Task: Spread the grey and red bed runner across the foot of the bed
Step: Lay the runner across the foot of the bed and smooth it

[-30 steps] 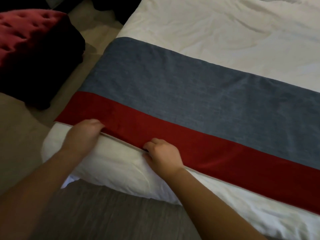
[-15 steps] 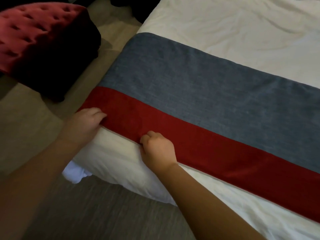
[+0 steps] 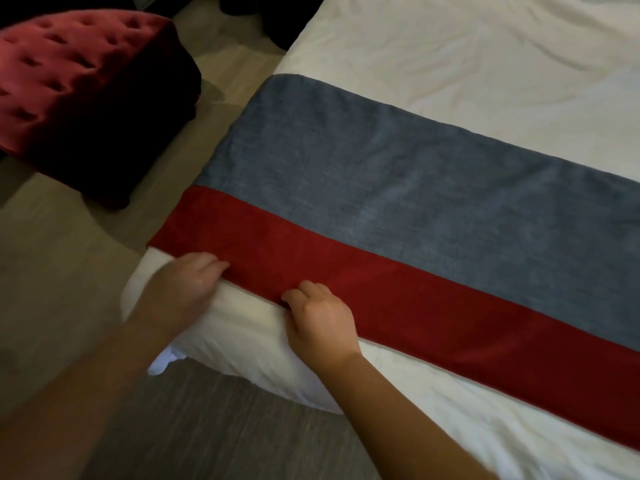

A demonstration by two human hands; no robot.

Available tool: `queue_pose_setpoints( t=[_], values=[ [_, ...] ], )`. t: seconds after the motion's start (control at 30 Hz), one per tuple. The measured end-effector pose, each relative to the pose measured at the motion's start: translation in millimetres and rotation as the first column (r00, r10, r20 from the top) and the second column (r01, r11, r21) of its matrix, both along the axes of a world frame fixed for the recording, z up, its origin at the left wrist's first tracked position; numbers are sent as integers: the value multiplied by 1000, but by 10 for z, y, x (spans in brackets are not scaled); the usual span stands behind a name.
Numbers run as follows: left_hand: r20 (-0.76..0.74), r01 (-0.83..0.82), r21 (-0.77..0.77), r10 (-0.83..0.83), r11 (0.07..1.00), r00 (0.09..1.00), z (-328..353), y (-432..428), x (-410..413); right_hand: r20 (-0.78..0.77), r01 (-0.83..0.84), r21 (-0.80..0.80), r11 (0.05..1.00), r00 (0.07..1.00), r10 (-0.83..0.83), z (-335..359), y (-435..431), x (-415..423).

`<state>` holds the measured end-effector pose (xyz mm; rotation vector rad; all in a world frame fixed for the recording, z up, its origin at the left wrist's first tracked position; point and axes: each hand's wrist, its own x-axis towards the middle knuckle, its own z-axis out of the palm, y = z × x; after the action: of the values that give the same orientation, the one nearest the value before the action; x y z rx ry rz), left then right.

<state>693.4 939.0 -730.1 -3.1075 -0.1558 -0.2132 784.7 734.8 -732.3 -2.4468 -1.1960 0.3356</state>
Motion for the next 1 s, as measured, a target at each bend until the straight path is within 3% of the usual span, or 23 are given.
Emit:
queue_pose_setpoints(
  t=[0.13, 0.23, 0.57, 0.7, 0.87, 1.0],
  values=[
    [125, 287, -91, -275, 953, 953, -32, -699, 280, 51, 95, 49, 994, 994, -98, -27, -651, 72],
    [122, 423, -135, -409, 896, 904, -95, -1228, 507, 93, 150, 41, 988, 984, -153, -50, -1029, 191],
    [-99, 336, -183, -357, 924, 929, 4, -1525, 551, 83, 40, 74, 996, 996, -46, -60, -1357, 167],
    [-86, 407, -198, -430, 892, 899, 52, -2122, 714, 102, 164, 63, 984, 980, -170, -36, -2144, 348],
    [-81, 461, -225, -488, 859, 869, 57, -3136, 1087, 104, 326, -104, 940, 943, -316, 19, -3282, 629],
    [-191, 423, -180, -453, 888, 871, 66, -3502, 1195, 58, 228, -240, 944, 974, -221, -40, -3520, 743]
  ],
)
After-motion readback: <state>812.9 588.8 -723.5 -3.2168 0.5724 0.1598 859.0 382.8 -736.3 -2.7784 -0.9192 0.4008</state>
